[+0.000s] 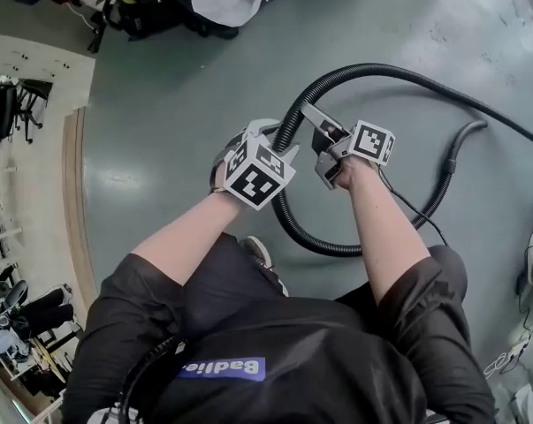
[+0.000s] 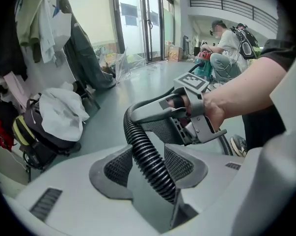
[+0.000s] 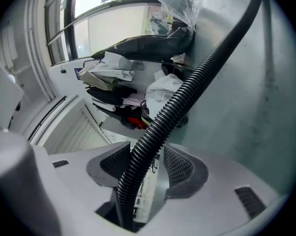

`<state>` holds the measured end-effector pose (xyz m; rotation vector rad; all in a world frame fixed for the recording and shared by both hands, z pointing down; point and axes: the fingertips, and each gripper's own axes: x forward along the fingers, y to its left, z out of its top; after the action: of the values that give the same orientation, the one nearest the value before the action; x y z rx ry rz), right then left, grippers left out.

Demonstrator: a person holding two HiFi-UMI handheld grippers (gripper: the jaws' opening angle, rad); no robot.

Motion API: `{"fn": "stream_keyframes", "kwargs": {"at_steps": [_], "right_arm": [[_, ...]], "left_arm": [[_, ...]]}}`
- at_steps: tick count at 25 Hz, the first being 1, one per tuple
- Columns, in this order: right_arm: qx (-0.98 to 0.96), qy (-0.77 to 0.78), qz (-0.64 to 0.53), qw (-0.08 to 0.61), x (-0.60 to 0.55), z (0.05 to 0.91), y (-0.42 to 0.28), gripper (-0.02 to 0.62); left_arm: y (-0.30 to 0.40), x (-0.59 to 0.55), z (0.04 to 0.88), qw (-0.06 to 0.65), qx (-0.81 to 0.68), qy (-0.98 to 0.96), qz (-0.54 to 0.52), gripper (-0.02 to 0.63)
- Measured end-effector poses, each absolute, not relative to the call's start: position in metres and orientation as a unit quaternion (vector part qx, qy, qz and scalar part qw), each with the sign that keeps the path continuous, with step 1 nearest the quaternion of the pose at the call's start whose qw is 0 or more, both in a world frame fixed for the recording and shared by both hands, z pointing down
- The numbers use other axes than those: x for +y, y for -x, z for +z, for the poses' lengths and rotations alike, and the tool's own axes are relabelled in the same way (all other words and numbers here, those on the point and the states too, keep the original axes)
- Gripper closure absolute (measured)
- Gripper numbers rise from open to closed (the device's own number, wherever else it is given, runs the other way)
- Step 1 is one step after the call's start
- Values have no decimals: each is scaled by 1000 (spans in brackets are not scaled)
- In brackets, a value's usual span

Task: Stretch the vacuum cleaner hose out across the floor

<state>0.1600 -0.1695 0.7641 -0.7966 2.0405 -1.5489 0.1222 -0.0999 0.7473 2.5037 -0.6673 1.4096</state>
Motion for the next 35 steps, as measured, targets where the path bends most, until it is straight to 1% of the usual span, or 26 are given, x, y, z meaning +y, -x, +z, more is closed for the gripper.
{"fn": "stream_keyframes", "kwargs": {"at_steps": [3, 4, 5, 7, 8, 9, 11, 12, 16, 17, 18, 20, 21, 23, 24, 28, 32, 34, 35], "right_arm": [[715, 265, -576, 296, -178, 745, -146, 397], [702, 265, -582, 312, -180, 744, -144, 397], [693, 267, -588, 320, -180, 745, -141, 397], [685, 273, -598, 315, -180, 752, -135, 397], [679, 271, -605, 316, -180, 756, -132, 397], [670, 265, -612, 328, -180, 758, -130, 397], [653, 250, -615, 363, -181, 762, -127, 444], [650, 243, -612, 378, -182, 762, -126, 447], [652, 222, -598, 410, -183, 752, -125, 451], [654, 221, -596, 410, -182, 750, -126, 451], [657, 221, -594, 407, -181, 748, -127, 451], [665, 223, -590, 400, -178, 746, -129, 451], [667, 224, -588, 400, -178, 745, -131, 451], [668, 230, -581, 404, -182, 742, -135, 451], [670, 231, -577, 406, -185, 738, -136, 451], [683, 226, -559, 411, -195, 711, -134, 451], [698, 230, -539, 411, -197, 687, -136, 451], [707, 240, -528, 405, -201, 680, -136, 451], [713, 250, -520, 399, -203, 678, -137, 451]], "left_arm": [[-113, -105, 730, 71, -241, -848, 466, 394], [-111, -104, 725, 58, -243, -851, 463, 395], [-111, -103, 720, 37, -241, -854, 459, 410], [-116, -98, 710, -13, -230, -861, 453, 544], [-119, -98, 710, -28, -226, -863, 451, 549], [-119, -98, 714, -24, -226, -864, 450, 549], [-111, -104, 727, 31, -242, -865, 440, 548], [-104, -110, 727, 56, -255, -864, 429, 548], [-69, -131, 712, 59, -302, -859, 409, 545], [-65, -132, 713, 76, -304, -860, 402, 525], [-63, -132, 716, 98, -303, -862, 394, 482], [-61, -128, 720, 139, -300, -866, 374, 469], [-62, -126, 718, 158, -295, -870, 362, 451], [-65, -116, 714, 203, -277, -876, 338, 361], [-68, -110, 714, 225, -265, -877, 332, 350], [-76, -95, 738, 266, -230, -869, 349, 333], [-77, -99, 743, 322, -219, -866, 313, 336], [-80, -101, 736, 342, -194, -871, 294, 402], [-81, -103, 731, 344, -182, -874, 291, 403]]}}
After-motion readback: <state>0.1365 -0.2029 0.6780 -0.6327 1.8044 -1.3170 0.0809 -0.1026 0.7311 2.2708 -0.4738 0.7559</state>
